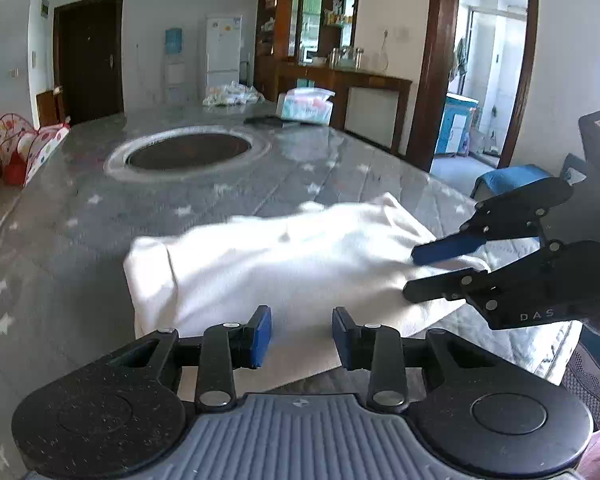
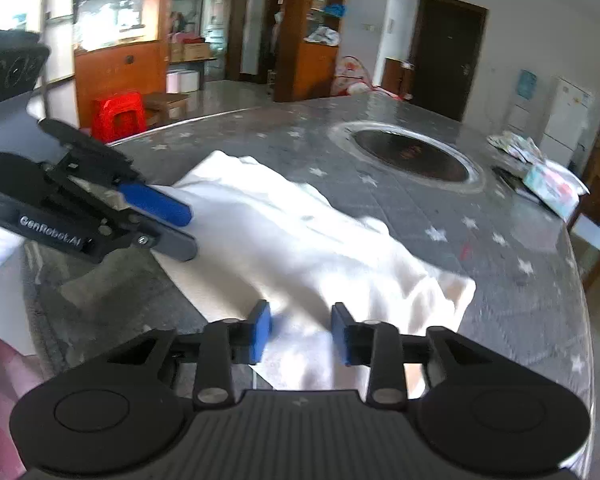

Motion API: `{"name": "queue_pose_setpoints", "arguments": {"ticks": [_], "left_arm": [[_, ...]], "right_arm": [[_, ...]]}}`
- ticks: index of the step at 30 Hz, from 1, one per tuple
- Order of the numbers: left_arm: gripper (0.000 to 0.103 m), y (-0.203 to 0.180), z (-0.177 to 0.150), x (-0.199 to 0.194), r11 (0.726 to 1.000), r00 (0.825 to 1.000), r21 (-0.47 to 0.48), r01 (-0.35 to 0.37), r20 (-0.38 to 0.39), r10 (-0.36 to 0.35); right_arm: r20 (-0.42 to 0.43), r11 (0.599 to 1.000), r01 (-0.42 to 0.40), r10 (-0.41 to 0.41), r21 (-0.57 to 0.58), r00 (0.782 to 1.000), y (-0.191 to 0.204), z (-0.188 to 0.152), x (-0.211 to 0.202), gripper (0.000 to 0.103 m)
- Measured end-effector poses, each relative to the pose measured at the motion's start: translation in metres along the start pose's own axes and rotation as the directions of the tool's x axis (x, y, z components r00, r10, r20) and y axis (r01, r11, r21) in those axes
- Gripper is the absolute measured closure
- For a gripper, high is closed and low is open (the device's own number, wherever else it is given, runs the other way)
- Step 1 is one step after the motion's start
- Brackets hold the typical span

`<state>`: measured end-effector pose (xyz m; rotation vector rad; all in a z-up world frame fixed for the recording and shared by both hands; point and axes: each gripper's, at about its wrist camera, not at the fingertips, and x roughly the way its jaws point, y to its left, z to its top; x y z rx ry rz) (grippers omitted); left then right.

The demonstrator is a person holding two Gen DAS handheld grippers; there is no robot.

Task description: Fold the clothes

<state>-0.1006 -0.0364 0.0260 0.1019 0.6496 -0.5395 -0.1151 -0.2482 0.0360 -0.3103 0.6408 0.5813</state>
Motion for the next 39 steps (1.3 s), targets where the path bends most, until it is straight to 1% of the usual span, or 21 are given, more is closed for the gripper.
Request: {"name": "queue_pose_setpoints", "arguments": {"ticks": [5, 7, 12, 16, 17, 23, 25, 27, 29, 32, 34, 39], "left_arm": [[0.066, 0.004, -0.004, 0.002, 0.999, 1.0, -0.041, 0.005, -0.002, -0.006], [0.065, 0.004, -0.004, 0.003, 0.999, 1.0, -0.052, 0.008, 0.0, -0.008], [0.062, 0.004, -0.005, 0.003, 0.997, 1.0, -0.079, 0.014, 0.006, -0.013], [0.055, 0.005, -0.006, 0.004, 0.995, 1.0, -0.101, 0.018, 0.011, -0.017], [0.053, 0.005, -0.006, 0.004, 0.994, 1.0, -0.106, 0.019, 0.013, -0.018], [0.041, 0.0, -0.007, 0.003, 0.993, 1.0, -0.113, 0.026, 0.02, -0.024], [0.038, 0.0, -0.006, 0.002, 0.992, 0.999, -0.12, 0.035, 0.026, -0.032], [0.036, 0.001, -0.002, -0.001, 0.991, 0.999, -0.127, 0.041, 0.036, -0.037], [0.032, 0.003, 0.001, -0.006, 0.99, 0.998, -0.132, 0.044, 0.053, -0.038], [0.026, 0.01, 0.007, -0.012, 0.989, 0.996, -0.143, 0.029, 0.09, -0.016], [0.025, 0.018, 0.01, -0.012, 0.986, 0.996, -0.168, 0.018, 0.094, -0.002], [0.023, 0.036, 0.01, -0.001, 0.973, 0.998, -0.229, 0.005, 0.059, 0.009]], "right_arm": [[0.03, 0.998, -0.005, 0.004, 0.062, 1.0, -0.007, -0.012, 0.003, 0.064], [0.037, 0.996, -0.003, 0.0, 0.088, 0.999, -0.009, -0.014, 0.003, 0.057], [0.06, 0.99, -0.019, 0.01, 0.141, 0.998, -0.015, -0.018, 0.002, 0.056], [0.078, 0.984, -0.042, 0.029, 0.172, 0.997, -0.018, -0.022, 0.002, 0.047], [0.084, 0.982, -0.049, 0.034, 0.18, 0.996, -0.018, -0.022, 0.002, 0.046], [0.097, 0.983, -0.062, 0.046, 0.173, 0.994, -0.014, -0.024, 0.003, 0.037], [0.098, 0.983, -0.077, 0.061, 0.169, 0.993, -0.013, -0.024, 0.003, 0.028], [0.094, 0.986, -0.077, 0.064, 0.15, 0.994, -0.009, -0.022, 0.003, 0.026], [0.093, 0.987, -0.083, 0.071, 0.137, 0.993, -0.007, -0.02, 0.003, 0.02], [0.107, 0.987, -0.095, 0.082, 0.127, 0.991, -0.008, -0.013, -0.001, 0.013], [0.122, 0.988, -0.096, 0.081, 0.121, 0.989, -0.009, -0.007, -0.003, 0.002], [0.13, 0.989, -0.091, 0.076, 0.118, 0.989, -0.019, 0.004, 0.007, 0.0]]}}
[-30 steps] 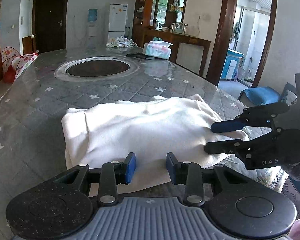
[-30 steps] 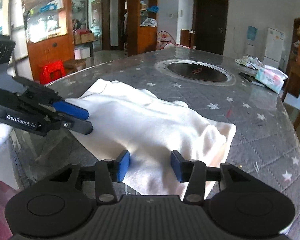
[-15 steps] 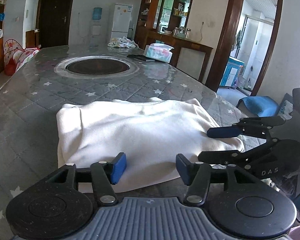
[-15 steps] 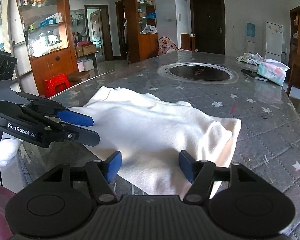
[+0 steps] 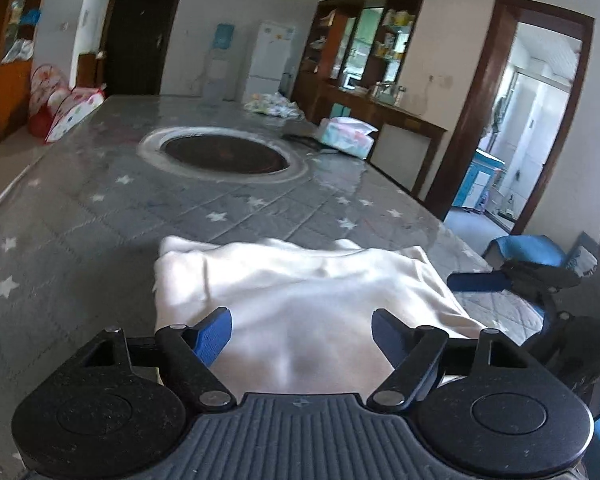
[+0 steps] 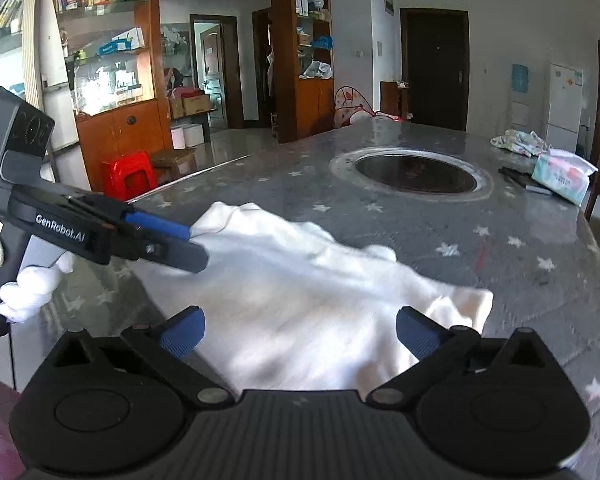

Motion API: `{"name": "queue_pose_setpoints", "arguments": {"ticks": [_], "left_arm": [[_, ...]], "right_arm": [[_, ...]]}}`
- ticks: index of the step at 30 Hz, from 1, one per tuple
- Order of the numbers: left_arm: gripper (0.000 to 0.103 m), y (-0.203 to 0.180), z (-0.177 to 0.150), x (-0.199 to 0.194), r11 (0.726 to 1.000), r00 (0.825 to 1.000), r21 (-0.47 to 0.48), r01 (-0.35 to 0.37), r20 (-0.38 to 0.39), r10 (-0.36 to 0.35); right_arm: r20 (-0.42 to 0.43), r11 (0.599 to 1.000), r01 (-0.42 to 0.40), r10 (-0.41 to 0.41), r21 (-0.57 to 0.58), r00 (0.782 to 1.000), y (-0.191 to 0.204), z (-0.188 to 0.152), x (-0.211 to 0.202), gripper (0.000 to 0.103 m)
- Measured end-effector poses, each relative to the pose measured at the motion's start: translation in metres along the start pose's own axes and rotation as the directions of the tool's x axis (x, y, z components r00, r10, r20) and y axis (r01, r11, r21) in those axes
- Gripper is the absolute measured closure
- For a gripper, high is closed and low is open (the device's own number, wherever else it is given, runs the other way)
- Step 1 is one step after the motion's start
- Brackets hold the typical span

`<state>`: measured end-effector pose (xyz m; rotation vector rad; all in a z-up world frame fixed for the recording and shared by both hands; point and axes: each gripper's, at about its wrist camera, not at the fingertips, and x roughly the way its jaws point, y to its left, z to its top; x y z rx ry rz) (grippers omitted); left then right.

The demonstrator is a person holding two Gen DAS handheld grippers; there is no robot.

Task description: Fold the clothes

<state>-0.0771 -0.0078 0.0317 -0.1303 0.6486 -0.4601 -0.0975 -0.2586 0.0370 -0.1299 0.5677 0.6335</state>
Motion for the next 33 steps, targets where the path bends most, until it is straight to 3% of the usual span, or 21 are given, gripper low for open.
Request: {"name": "queue_pose_setpoints", "arguments": {"ticks": [7, 15, 33], "left_arm": [[0.016, 0.005, -0.006, 0.007, 1.0, 1.0, -0.02, 0.01, -0.022, -0.011], [0.0, -0.001, -0.011, 0.009, 0.999, 0.999, 0.015, 0.029, -0.02, -0.029], [0.0, -0.017, -0.008, 0.02, 0.996, 0.996, 0.063, -0.061, -0.063, 0.065]], "right_arm": [[-0.054, 1.0, 0.002, -0.001, 0.023, 0.999, -0.018, 0.001, 0.026, 0.0], [-0.066, 1.0, -0.003, 0.005, 0.029, 0.998, -0.021, -0.007, 0.031, 0.0], [-0.078, 1.0, 0.02, -0.02, -0.005, 0.997, -0.014, -0.007, 0.034, 0.0]]}}
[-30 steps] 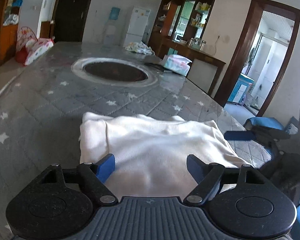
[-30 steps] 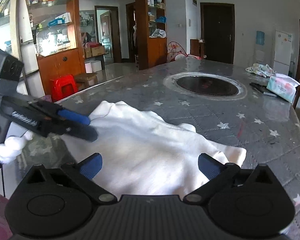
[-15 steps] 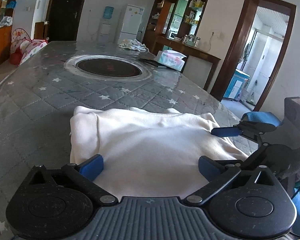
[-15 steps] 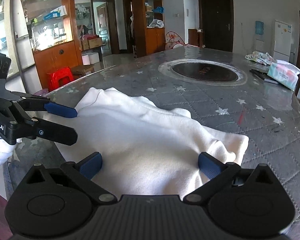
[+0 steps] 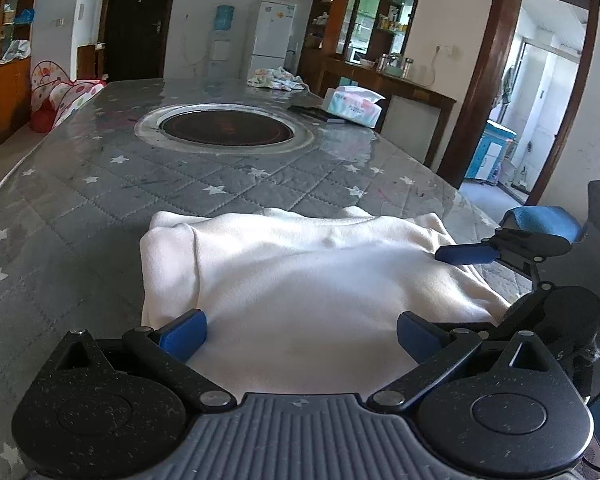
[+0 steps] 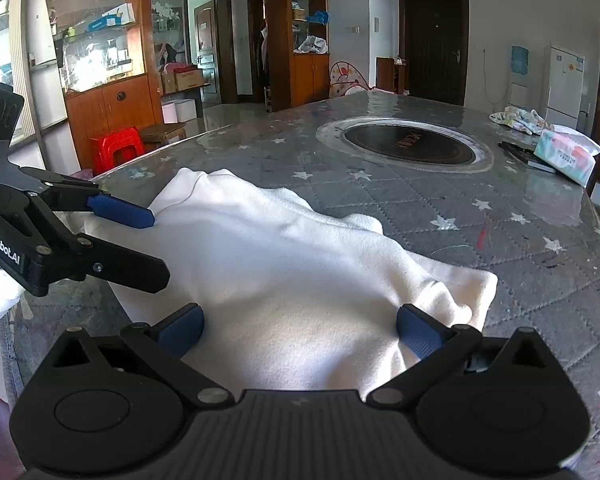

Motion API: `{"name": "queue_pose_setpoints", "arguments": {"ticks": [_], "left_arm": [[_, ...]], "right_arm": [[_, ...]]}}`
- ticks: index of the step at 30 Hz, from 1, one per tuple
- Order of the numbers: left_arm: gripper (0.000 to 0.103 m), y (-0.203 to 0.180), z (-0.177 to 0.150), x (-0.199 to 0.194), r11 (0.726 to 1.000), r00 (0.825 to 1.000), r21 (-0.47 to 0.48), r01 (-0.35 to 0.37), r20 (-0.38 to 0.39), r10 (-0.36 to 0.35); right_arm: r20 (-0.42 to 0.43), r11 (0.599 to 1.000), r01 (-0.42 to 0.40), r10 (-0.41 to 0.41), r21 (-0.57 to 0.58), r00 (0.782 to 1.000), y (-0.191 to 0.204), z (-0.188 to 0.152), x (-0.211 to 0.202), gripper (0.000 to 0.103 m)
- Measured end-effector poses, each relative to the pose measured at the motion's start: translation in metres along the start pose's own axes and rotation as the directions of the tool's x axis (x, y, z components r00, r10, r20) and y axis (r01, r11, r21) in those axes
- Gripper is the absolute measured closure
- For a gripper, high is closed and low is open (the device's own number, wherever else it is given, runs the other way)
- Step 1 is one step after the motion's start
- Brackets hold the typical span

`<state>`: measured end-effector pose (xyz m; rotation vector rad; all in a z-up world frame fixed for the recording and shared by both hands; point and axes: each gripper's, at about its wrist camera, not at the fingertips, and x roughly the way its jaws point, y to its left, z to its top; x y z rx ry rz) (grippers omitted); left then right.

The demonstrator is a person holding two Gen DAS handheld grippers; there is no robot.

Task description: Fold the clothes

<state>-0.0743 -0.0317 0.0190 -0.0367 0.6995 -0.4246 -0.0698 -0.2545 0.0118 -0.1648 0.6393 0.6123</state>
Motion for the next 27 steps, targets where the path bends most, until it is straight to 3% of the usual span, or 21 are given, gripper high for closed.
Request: {"name": "queue_pose_setpoints", "arguments": {"ticks": [6, 14, 27], "left_arm": [[0.0, -0.016, 0.002, 0.008, 0.995, 0.995, 0.035, -0.095, -0.023, 0.096], [0.0, -0.022, 0.005, 0.016, 0.987, 0.987, 0.039, -0.154, -0.049, 0.156], [0.0, -0.035, 0.016, 0.03, 0.953, 0.951, -0.044, -0.301, -0.086, 0.297]], "right_arm": [[0.0, 1.0, -0.003, 0.003, 0.004, 1.0, 0.0, 0.0, 0.0, 0.0], [0.001, 1.0, -0.007, 0.007, 0.009, 1.0, -0.001, 0.0, 0.0, 0.0], [0.005, 1.0, -0.017, 0.017, 0.025, 1.0, -0.003, -0.001, -0.001, 0.0]]}}
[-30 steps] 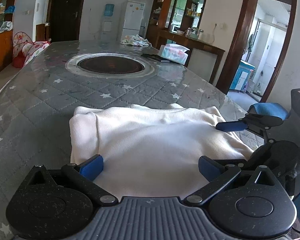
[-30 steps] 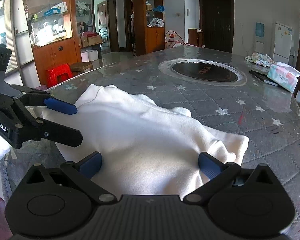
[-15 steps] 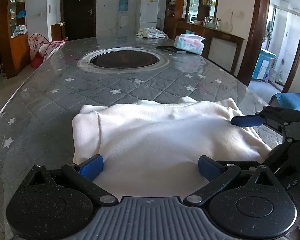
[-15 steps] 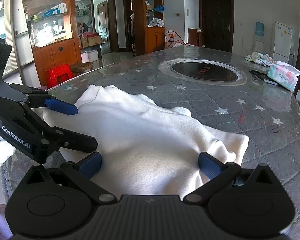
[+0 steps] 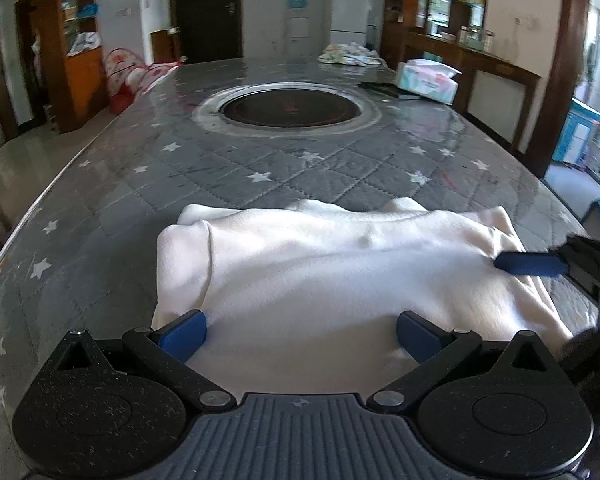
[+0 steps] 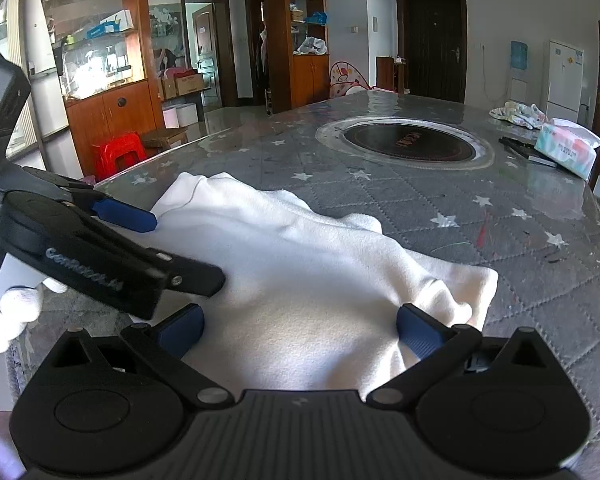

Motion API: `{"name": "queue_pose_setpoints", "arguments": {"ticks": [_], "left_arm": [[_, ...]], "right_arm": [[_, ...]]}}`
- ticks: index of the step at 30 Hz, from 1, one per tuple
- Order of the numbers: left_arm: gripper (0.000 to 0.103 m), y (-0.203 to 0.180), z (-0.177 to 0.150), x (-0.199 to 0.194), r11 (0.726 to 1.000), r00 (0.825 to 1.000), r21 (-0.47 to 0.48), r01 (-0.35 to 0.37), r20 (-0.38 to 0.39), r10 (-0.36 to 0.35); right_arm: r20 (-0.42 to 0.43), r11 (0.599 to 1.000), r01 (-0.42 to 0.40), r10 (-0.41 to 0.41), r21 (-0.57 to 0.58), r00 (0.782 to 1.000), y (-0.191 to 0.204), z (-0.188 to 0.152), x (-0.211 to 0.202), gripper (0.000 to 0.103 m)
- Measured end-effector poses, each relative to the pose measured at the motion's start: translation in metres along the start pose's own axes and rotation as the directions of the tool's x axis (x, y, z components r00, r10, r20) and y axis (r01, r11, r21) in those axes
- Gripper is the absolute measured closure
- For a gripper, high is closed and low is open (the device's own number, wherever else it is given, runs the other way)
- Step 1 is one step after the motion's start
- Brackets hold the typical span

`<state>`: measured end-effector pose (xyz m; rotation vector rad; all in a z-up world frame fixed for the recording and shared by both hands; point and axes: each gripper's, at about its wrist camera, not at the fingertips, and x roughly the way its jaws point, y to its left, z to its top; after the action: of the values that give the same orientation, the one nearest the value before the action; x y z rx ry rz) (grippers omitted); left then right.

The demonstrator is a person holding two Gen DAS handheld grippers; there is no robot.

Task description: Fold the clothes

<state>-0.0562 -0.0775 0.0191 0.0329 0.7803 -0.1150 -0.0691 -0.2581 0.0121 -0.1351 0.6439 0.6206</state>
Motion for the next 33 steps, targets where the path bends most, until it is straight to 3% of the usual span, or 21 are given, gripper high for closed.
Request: {"name": "queue_pose_setpoints", "arguments": {"ticks": [8, 14, 18, 22, 28, 33], "left_arm": [[0.0, -0.01, 0.0, 0.009, 0.996, 0.996, -0.024, -0.081, 0.02, 0.082], [0.0, -0.007, 0.002, 0.003, 0.996, 0.997, -0.048, -0.07, 0.027, 0.072], [0.0, -0.013, 0.006, -0.01, 0.993, 0.989, -0.008, -0.121, 0.081, 0.121], [0.004, -0.013, 0.021, -0.01, 0.999, 0.993, 0.0, -0.044, 0.107, 0.044], [0.016, 0.007, 0.043, 0.016, 0.996, 0.997, -0.079, 0.047, 0.065, -0.042], [0.033, 0.021, 0.051, 0.04, 0.993, 0.999, -0.111, 0.039, 0.034, -0.035]], "right_arm": [[-0.001, 1.0, 0.002, -0.002, 0.001, 1.0, 0.0, 0.0, 0.0, 0.0], [-0.002, 1.0, 0.002, -0.002, 0.0, 1.0, 0.001, 0.0, -0.001, 0.0], [-0.002, 1.0, 0.002, -0.002, 0.0, 1.0, 0.002, 0.0, -0.001, 0.0], [-0.002, 1.0, 0.002, -0.002, 0.0, 1.0, 0.001, 0.0, -0.001, 0.0], [-0.003, 1.0, 0.002, -0.002, -0.001, 1.0, 0.002, 0.0, -0.001, 0.0], [-0.003, 1.0, 0.003, -0.003, -0.001, 1.0, 0.002, 0.0, -0.001, 0.0]]}}
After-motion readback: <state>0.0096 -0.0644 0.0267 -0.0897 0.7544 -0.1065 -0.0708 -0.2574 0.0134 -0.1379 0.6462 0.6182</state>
